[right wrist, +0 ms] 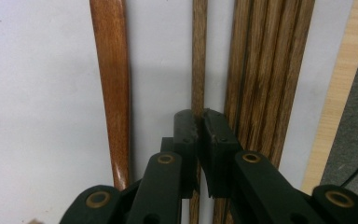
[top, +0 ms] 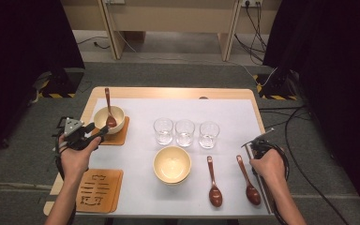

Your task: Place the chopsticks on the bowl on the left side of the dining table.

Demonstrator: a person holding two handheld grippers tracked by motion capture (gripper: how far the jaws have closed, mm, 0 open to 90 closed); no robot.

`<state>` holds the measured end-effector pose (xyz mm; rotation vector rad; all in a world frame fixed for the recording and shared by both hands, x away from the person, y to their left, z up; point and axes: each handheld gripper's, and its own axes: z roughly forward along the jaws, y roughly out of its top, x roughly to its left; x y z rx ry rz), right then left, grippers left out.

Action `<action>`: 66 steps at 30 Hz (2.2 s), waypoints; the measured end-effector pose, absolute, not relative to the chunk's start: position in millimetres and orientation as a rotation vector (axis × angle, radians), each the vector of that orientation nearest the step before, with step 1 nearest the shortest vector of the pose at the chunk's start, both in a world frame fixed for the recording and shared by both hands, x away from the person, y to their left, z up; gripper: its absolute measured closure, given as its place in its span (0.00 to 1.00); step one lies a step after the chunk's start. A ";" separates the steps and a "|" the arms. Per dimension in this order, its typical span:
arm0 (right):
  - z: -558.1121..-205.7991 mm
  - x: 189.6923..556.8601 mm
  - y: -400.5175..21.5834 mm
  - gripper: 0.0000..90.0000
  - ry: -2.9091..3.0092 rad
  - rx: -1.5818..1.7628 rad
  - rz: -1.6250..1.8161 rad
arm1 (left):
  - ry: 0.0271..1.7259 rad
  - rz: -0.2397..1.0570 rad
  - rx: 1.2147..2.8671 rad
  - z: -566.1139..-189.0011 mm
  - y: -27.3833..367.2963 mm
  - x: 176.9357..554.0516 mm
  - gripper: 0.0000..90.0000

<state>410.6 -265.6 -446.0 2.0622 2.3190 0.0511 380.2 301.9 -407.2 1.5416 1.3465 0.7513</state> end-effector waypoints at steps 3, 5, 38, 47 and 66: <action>-445.5 412.0 -266.3 0.95 2.330 2.065 0.052 | 1.349 0.754 1.537 -406.4 302.8 378.3 0.47; -444.4 412.9 -268.0 0.95 2.337 2.062 0.074 | 1.352 0.759 1.534 -405.9 303.9 377.5 0.47; -392.8 427.2 -262.2 0.95 2.199 1.905 0.432 | 1.358 0.770 1.524 -404.9 305.1 374.2 0.46; -381.1 431.0 -257.7 0.95 2.148 1.852 0.527 | 1.356 0.770 1.527 -405.1 304.5 373.8 0.46; -362.7 437.5 -246.4 0.95 2.029 1.726 0.731 | 1.347 0.774 1.534 -403.5 303.5 372.3 0.46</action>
